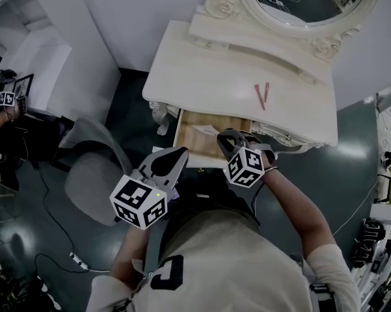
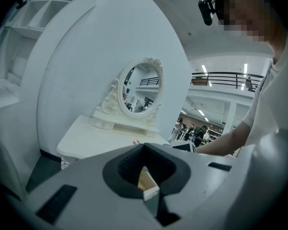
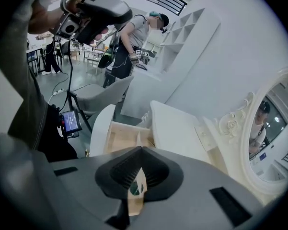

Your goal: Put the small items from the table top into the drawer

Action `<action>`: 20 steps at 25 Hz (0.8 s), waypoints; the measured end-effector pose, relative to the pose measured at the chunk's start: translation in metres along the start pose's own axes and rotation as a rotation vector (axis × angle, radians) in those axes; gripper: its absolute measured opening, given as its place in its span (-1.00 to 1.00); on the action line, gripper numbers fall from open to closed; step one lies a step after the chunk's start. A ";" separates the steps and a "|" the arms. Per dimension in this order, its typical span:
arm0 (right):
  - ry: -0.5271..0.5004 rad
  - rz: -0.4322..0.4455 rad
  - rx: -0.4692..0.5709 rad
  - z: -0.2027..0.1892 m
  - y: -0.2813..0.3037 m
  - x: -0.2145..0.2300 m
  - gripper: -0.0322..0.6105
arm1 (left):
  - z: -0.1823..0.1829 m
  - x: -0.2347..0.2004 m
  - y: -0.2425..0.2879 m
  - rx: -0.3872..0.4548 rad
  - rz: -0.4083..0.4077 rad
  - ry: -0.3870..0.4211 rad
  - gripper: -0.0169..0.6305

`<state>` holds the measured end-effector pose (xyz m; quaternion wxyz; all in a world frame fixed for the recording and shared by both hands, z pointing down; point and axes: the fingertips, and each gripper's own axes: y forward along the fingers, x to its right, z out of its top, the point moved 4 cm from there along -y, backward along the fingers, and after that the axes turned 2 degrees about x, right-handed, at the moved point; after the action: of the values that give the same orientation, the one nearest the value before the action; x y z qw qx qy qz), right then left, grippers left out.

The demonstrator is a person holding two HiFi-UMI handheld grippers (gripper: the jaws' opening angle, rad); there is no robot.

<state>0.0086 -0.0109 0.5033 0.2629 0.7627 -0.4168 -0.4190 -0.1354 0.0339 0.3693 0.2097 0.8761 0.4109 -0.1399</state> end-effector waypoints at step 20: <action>-0.109 0.076 0.016 -0.014 0.070 0.006 -0.81 | -0.002 -0.017 0.016 -0.025 0.167 -0.067 -0.78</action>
<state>-0.0066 -0.0516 0.5607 0.2495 0.7244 -0.4626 -0.4460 -0.1338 0.0140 0.3820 0.2453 0.8994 0.3311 -0.1459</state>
